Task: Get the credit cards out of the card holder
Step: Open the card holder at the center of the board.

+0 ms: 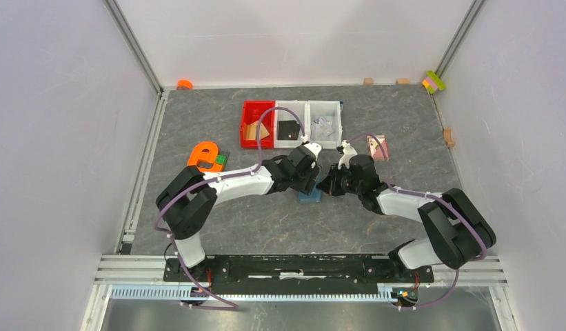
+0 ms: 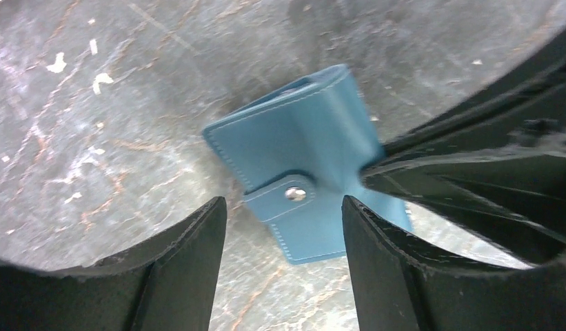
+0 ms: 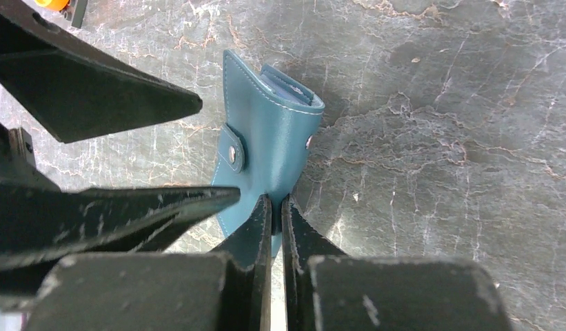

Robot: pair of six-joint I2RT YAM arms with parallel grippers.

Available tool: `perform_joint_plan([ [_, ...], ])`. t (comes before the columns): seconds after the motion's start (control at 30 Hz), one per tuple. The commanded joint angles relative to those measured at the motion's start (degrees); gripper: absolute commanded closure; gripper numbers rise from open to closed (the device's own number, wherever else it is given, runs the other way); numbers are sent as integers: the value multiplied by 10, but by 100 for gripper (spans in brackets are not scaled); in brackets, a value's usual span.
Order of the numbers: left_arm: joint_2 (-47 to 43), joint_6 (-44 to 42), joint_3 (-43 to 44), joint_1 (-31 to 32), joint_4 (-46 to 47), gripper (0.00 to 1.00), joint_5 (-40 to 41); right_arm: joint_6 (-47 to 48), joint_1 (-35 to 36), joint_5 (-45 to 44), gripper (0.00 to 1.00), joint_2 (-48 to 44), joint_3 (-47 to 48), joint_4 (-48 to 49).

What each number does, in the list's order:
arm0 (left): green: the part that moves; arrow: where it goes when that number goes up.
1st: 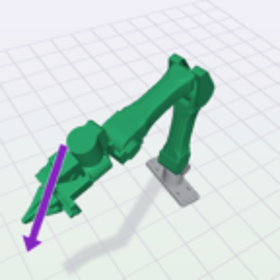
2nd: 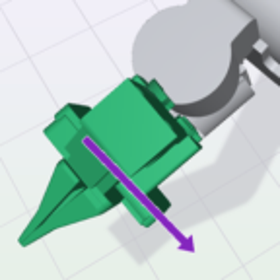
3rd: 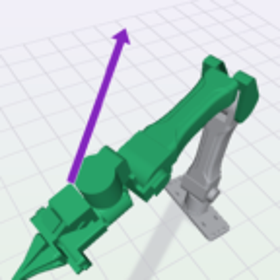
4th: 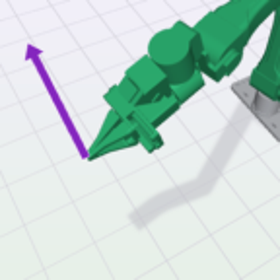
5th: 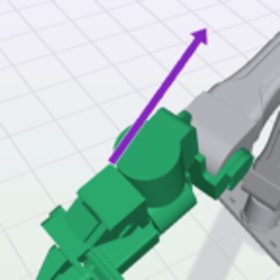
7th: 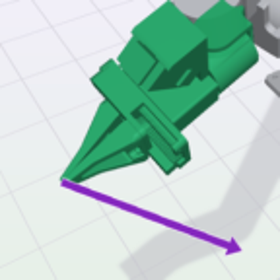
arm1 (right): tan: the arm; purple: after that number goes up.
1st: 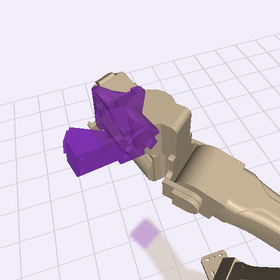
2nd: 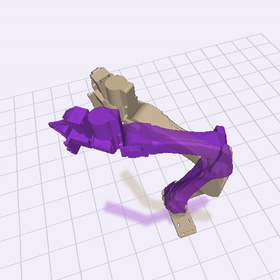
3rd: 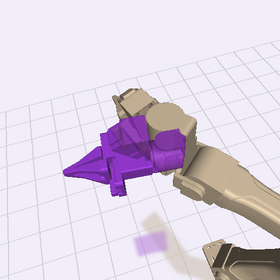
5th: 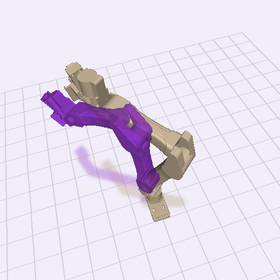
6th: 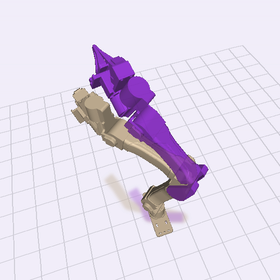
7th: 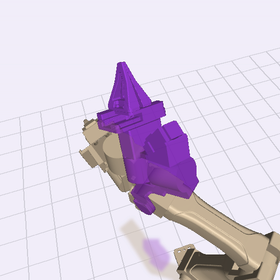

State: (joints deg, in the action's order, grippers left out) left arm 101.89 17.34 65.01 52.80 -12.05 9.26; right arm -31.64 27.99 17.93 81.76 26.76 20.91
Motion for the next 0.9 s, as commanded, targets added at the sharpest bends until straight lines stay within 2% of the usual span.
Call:
perform_joint_plan([
  [0.0,17,-25,29,-4,-40,33,55,11,0,-7,100,-14,-1,16],
  [0.17,45,-38,57,-4,-67,39,80,11,0,-7,100,-17,-1,14],
  [0.4,49,-38,60,-5,-70,38,71,13,0,-14,100,-18,-1,10],
  [0.43,48,-37,60,-6,-74,43,79,12,0,-14,100,-19,-1,10],
  [0.5,46,-25,61,-16,-83,63,82,13,0,-15,100,-19,-1,10],
  [0.53,43,-17,59,-25,-82,71,71,13,0,-15,100,-19,-2,10],
  [0.6,31,-4,39,-49,-62,78,28,13,0,-15,100,-19,-1,10],
  [0.7,9,11,12,-73,-31,78,-14,13,1,-13,100,-17,0,9],
  [0.87,-15,54,-43,-135,42,80,-146,13,0,-14,100,-17,1,9],
])
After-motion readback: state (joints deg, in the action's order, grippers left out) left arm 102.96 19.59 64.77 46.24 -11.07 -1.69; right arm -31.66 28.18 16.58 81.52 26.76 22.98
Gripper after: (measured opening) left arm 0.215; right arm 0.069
